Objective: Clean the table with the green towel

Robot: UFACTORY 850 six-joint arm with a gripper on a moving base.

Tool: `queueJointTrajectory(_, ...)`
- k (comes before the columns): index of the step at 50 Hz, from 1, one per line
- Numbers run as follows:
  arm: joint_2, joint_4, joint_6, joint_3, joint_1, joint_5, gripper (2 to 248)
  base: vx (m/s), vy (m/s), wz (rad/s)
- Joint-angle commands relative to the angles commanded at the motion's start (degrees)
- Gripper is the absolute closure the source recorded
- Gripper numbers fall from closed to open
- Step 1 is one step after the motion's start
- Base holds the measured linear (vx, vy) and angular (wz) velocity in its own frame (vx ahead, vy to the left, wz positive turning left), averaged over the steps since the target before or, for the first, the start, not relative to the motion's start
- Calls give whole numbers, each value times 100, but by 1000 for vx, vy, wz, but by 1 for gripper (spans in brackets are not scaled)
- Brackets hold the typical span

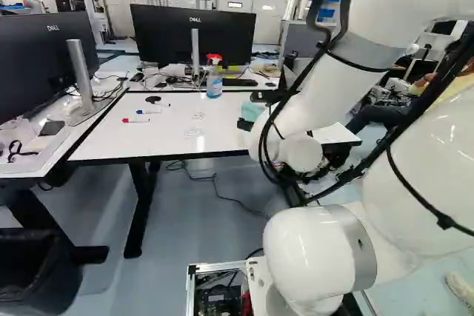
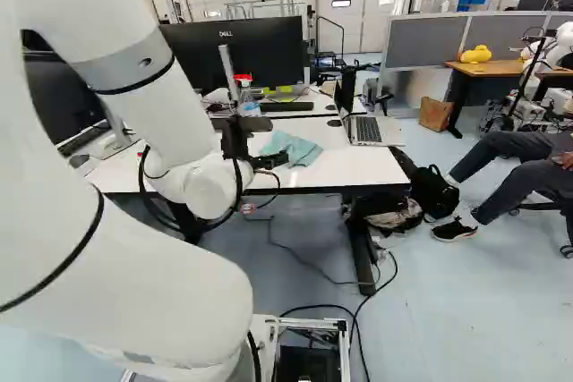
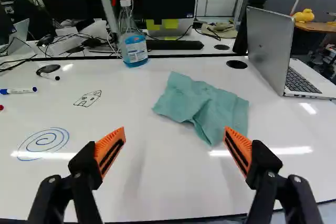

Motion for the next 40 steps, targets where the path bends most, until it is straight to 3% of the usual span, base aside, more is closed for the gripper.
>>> queueJointTrajectory(21, -317, 0, 0, -489, -115, 0, 3, 0, 0, 0)
queueJointTrajectory(40, -661, 0, 0, -980, -351, -118, 3, 0, 0, 0)
